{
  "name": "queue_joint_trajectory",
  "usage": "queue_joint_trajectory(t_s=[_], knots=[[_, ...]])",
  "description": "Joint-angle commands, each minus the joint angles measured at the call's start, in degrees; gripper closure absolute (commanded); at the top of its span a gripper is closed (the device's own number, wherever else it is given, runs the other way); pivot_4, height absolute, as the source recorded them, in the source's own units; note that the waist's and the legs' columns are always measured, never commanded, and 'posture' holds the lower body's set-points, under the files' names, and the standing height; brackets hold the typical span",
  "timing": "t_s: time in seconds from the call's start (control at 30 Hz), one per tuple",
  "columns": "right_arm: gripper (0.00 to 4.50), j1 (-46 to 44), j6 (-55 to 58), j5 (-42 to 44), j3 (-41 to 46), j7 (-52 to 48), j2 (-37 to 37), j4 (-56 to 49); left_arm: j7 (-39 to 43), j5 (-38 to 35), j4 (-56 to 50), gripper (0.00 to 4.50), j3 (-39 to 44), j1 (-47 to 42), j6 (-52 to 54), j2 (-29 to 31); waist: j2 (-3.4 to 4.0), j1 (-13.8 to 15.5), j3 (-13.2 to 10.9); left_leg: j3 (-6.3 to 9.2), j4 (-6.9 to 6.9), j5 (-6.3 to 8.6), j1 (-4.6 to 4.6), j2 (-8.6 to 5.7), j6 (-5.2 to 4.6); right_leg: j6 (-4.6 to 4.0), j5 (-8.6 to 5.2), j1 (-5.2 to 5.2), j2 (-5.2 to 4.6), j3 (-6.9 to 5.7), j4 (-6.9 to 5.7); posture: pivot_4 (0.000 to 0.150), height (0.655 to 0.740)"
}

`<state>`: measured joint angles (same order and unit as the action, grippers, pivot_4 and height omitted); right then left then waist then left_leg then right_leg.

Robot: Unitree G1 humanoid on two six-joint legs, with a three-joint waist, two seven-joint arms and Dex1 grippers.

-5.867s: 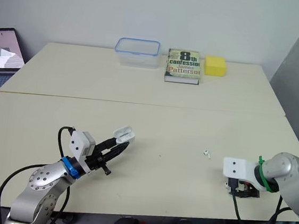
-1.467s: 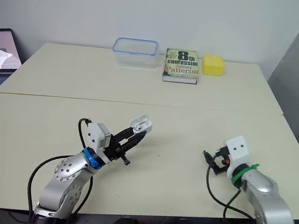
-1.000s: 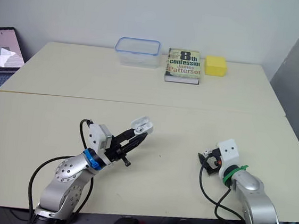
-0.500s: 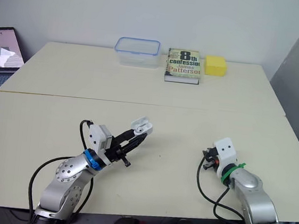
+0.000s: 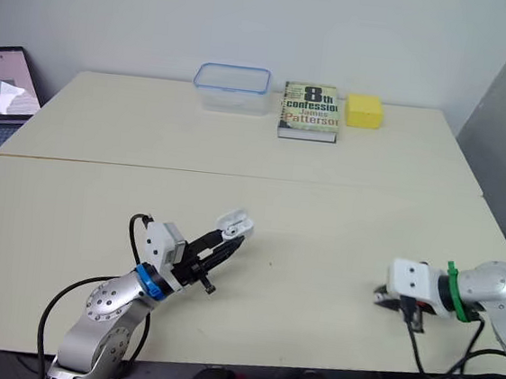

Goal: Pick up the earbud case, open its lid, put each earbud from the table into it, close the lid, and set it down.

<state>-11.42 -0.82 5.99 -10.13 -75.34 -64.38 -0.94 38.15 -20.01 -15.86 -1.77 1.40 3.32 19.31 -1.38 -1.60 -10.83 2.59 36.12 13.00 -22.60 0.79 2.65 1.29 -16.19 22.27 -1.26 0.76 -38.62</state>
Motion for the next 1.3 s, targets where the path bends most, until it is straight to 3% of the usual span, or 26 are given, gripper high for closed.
queue_joint_trajectory(t_s=[0.03, 0.3, 0.53, 0.73, 0.93, 1.3], knots=[[4.1, -3.4, -5.6, -2.0, -0.7, -3.9, -0.6, 4.6, -0.1, -0.8, -3.7, 3.69, 0.7, 0.4, -0.4, 0.5, 0.01, -0.1, 0.0, -0.07, 0.0, 0.0, 0.05, 0.0, 0.0, 0.0, 0.0, 0.0, 0.0, 0.01, -0.04, 0.15, 0.74], [4.1, -4.4, -5.3, -4.1, -3.3, -6.9, 1.1, 7.1, -0.5, -0.8, -4.0, 3.69, 0.8, 0.6, -0.1, 0.8, 0.0, 0.0, 0.0, -0.09, 0.0, 0.0, 0.17, 0.03, 0.0, 0.0, 0.0, -0.06, 0.0, 0.08, -0.1, 0.15, 0.74], [1.64, -5.9, -6.0, -4.0, -2.4, -6.6, 2.3, 6.8, -0.4, -0.8, -3.9, 3.69, 0.8, 0.8, 0.0, 1.1, -0.01, 0.1, 0.0, -0.03, 0.0, 0.0, 0.23, 0.03, 0.0, -0.01, 0.0, -0.15, 0.0, 0.05, -0.11, 0.15, 0.74], [1.6, -4.8, 5.5, 0.5, 2.4, -5.3, -0.4, -5.4, -0.7, -0.5, -3.6, 3.69, 0.9, 1.0, 0.3, 1.3, 0.02, 0.1, 0.0, -0.07, 0.0, 0.0, 0.22, 0.02, 0.0, -0.01, 0.0, -0.09, -0.01, 0.11, -0.15, 0.15, 0.74], [1.6, -1.7, 28.3, -7.0, 0.4, -0.9, -6.5, -21.0, -1.1, -0.2, -3.7, 3.69, 0.5, 1.5, 0.8, 1.4, 0.04, 0.4, 0.0, -0.03, 0.01, 0.0, 0.19, 0.03, 0.01, -0.01, 0.0, -0.08, -0.05, 0.07, -0.17, 0.15, 0.74], [1.6, -3.4, 31.2, -11.9, -4.6, 1.8, -4.4, -18.3, -1.5, -0.1, -3.7, 3.69, 0.7, 1.3, 1.6, 1.7, 0.04, 0.3, 0.0, -0.2, 0.01, 0.0, 0.19, 0.0, 0.01, 0.0, 0.0, -0.04, -0.06, 0.06, -0.14, 0.15, 0.74]])
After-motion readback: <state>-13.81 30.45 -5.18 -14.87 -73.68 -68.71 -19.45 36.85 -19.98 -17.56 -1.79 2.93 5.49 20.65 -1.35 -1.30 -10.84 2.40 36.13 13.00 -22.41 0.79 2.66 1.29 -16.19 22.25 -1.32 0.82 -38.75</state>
